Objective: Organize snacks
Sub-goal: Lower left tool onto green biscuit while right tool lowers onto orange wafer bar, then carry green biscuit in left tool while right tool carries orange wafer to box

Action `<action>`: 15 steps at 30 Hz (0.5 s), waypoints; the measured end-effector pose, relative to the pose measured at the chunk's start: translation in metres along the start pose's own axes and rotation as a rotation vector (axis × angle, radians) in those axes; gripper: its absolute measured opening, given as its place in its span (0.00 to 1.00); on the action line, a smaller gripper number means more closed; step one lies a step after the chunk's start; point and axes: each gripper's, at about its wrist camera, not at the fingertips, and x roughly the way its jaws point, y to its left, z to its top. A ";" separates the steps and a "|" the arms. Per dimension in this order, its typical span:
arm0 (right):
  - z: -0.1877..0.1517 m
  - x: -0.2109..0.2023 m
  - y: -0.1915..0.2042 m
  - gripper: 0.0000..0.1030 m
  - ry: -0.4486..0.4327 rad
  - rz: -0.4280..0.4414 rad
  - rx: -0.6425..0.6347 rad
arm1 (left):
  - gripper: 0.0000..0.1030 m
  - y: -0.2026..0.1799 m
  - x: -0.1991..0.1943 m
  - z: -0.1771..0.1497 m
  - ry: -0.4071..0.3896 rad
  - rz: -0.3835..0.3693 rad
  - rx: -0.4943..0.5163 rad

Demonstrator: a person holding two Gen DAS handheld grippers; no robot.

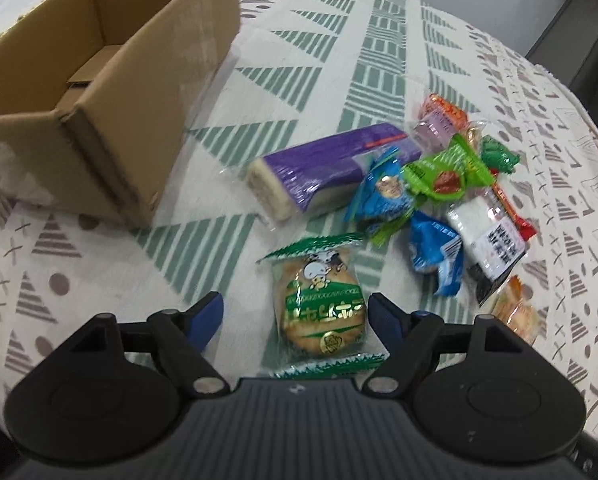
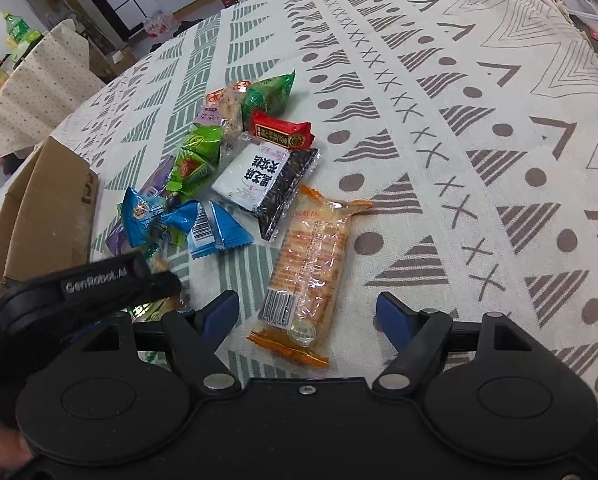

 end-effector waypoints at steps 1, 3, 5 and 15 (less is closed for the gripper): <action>0.000 0.001 0.001 0.72 0.001 -0.004 -0.004 | 0.76 0.003 -0.001 -0.002 0.002 -0.002 -0.004; 0.000 0.005 0.005 0.71 0.011 -0.020 -0.013 | 0.76 0.006 -0.001 -0.004 0.004 -0.010 -0.009; -0.001 0.010 0.008 0.67 0.022 -0.058 -0.020 | 0.74 0.008 0.000 -0.004 0.006 -0.014 -0.002; -0.005 0.005 0.021 0.34 0.024 -0.098 -0.076 | 0.43 0.014 -0.011 -0.003 0.007 -0.054 0.014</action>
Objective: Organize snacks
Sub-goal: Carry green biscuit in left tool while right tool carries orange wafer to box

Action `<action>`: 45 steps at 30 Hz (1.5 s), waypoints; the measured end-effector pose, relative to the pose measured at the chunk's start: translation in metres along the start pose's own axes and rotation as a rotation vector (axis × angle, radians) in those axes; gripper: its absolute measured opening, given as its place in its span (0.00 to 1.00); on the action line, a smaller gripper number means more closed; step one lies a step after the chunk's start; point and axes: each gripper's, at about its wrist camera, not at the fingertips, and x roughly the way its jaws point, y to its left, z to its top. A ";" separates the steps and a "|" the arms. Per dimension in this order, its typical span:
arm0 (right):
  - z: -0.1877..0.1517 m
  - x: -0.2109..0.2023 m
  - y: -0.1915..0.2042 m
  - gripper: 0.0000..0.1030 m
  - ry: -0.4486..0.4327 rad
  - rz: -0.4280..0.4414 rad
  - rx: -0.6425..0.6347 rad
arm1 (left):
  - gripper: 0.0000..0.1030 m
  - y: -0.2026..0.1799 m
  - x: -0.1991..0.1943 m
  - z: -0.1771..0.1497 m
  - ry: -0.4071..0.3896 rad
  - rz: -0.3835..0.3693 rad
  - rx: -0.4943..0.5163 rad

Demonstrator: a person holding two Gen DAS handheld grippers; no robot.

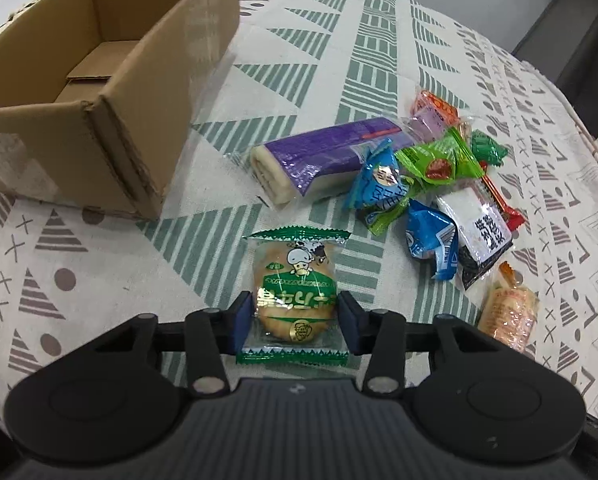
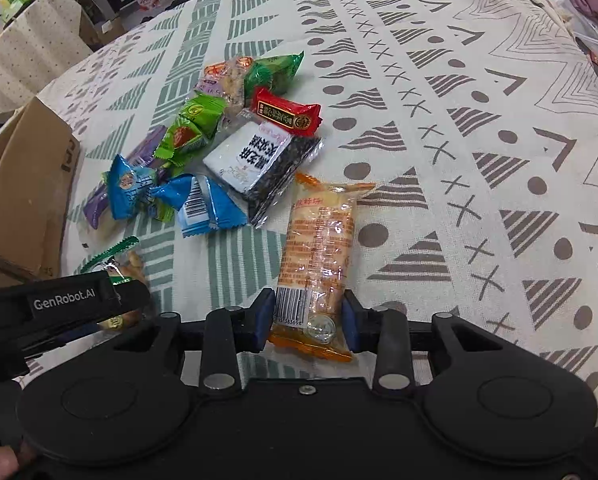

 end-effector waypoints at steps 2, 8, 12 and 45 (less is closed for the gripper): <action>-0.001 -0.008 0.003 0.34 -0.018 0.004 -0.012 | 0.43 0.004 -0.007 0.001 -0.009 -0.012 -0.010; -0.004 -0.034 0.013 0.33 -0.067 0.019 -0.029 | 0.43 0.008 -0.037 0.014 -0.064 -0.066 0.018; -0.005 -0.054 0.020 0.33 -0.112 0.036 -0.013 | 0.43 0.011 -0.059 0.020 -0.120 -0.112 0.035; 0.027 -0.112 0.137 0.33 -0.321 0.151 -0.123 | 0.43 0.104 -0.130 0.075 -0.327 -0.257 -0.127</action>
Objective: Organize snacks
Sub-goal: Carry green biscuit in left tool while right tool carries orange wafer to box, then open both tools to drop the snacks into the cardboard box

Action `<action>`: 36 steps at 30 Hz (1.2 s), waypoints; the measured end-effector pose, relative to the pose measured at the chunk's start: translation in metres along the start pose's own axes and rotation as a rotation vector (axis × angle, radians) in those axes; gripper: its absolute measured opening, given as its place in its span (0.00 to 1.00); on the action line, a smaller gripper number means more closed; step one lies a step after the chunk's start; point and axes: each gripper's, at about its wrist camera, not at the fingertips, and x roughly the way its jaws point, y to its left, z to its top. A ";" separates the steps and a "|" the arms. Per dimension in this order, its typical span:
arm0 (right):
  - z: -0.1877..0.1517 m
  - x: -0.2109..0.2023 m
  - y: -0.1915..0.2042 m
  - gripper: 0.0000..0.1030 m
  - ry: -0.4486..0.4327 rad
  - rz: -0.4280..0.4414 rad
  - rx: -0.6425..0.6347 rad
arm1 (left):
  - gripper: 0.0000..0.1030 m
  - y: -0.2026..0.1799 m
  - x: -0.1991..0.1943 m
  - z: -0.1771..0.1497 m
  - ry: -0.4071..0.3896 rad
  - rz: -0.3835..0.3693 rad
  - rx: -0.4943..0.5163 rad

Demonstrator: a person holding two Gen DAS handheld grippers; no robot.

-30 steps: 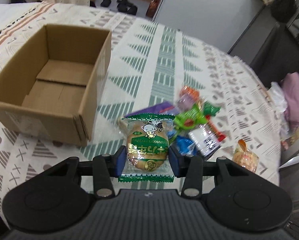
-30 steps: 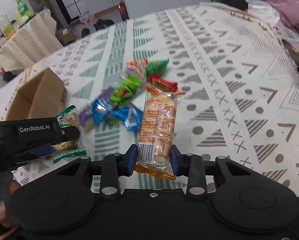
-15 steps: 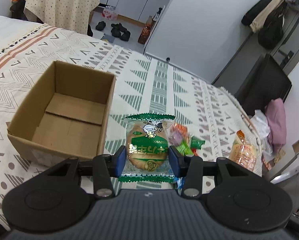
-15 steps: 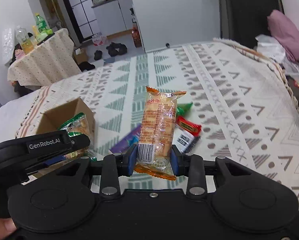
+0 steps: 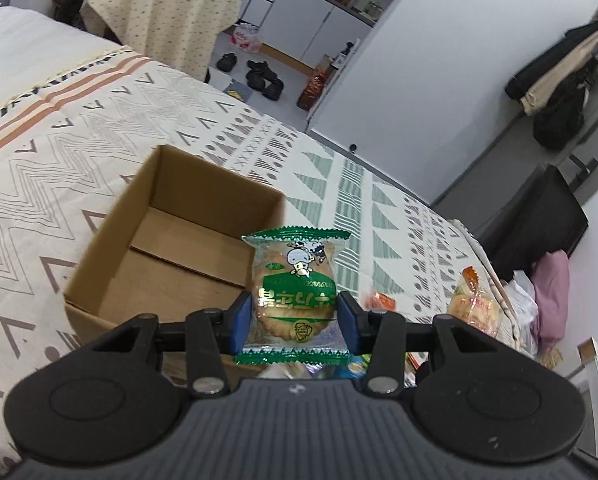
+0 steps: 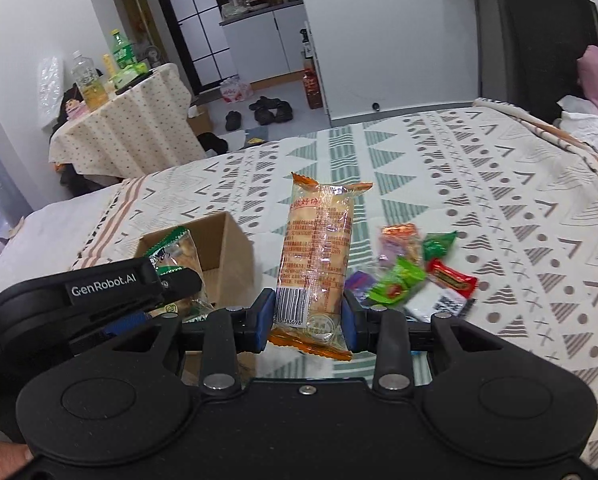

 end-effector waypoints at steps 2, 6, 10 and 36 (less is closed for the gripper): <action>0.002 0.005 0.008 0.33 0.003 0.008 -0.009 | 0.43 0.008 0.004 0.005 0.003 0.012 -0.021; 0.005 0.016 0.024 0.33 0.013 0.025 -0.025 | 0.43 0.025 0.010 0.014 0.006 0.025 -0.062; 0.005 0.030 0.040 0.33 0.028 0.050 -0.038 | 0.43 0.046 0.015 0.021 0.025 0.027 -0.119; 0.005 0.085 0.088 0.53 0.138 0.151 -0.081 | 0.64 0.091 0.022 0.039 -0.019 0.218 -0.249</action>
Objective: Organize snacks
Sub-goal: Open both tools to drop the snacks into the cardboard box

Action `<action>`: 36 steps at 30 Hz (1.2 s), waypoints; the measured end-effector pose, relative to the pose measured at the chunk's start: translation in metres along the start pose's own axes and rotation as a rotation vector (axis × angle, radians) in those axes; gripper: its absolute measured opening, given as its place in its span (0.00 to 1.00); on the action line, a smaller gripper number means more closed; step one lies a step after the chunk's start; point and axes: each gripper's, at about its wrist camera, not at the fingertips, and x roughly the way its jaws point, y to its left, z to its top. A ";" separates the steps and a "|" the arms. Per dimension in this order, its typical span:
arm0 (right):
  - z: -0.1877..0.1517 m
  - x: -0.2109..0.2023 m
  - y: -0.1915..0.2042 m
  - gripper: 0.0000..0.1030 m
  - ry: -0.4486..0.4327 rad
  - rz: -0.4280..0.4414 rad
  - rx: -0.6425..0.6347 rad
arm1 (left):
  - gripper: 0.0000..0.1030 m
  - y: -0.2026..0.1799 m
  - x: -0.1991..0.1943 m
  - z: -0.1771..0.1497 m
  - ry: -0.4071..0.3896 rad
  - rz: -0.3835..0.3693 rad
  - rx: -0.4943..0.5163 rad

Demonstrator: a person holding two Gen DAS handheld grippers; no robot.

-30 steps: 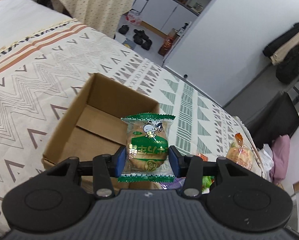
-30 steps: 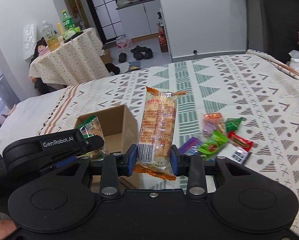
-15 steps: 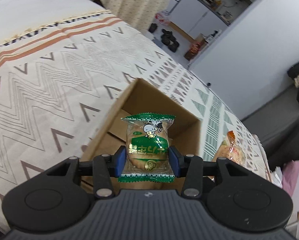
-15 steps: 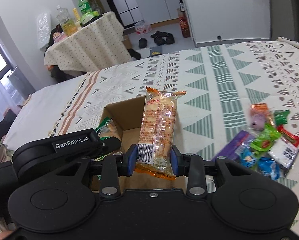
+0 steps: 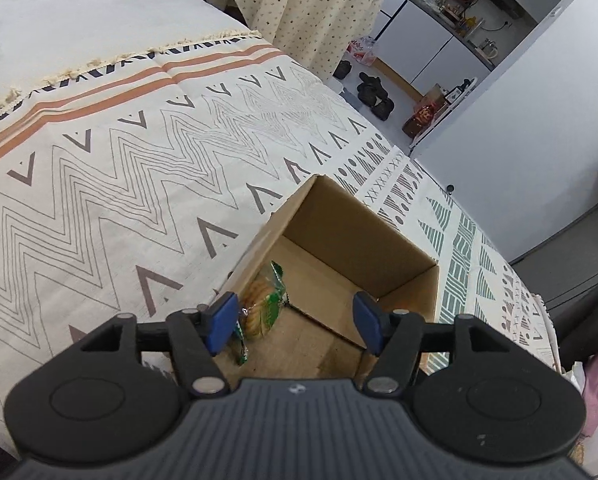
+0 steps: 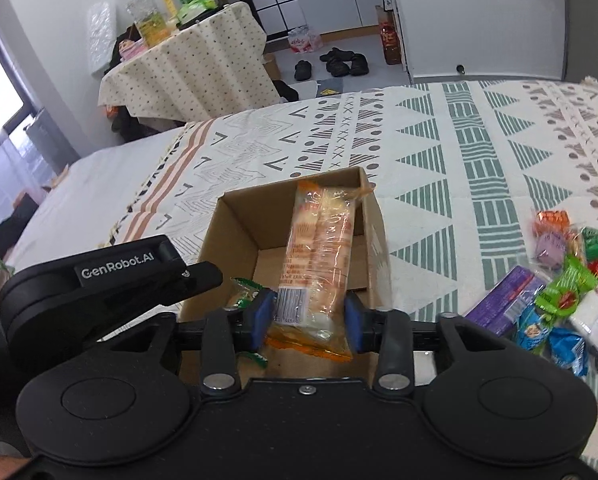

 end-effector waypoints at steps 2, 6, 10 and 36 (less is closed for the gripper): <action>-0.001 -0.008 -0.006 0.58 -0.012 -0.012 0.007 | 0.74 -0.003 -0.001 -0.002 -0.003 0.016 0.004; -0.003 -0.025 -0.025 0.61 -0.024 -0.044 0.027 | 0.82 -0.014 -0.003 -0.010 -0.006 0.033 0.036; -0.010 -0.044 -0.047 0.64 -0.040 -0.078 0.050 | 0.88 -0.028 -0.006 -0.021 0.001 0.035 0.069; -0.041 -0.162 -0.178 0.87 -0.151 -0.240 0.199 | 1.00 -0.140 -0.035 -0.130 0.109 -0.143 0.417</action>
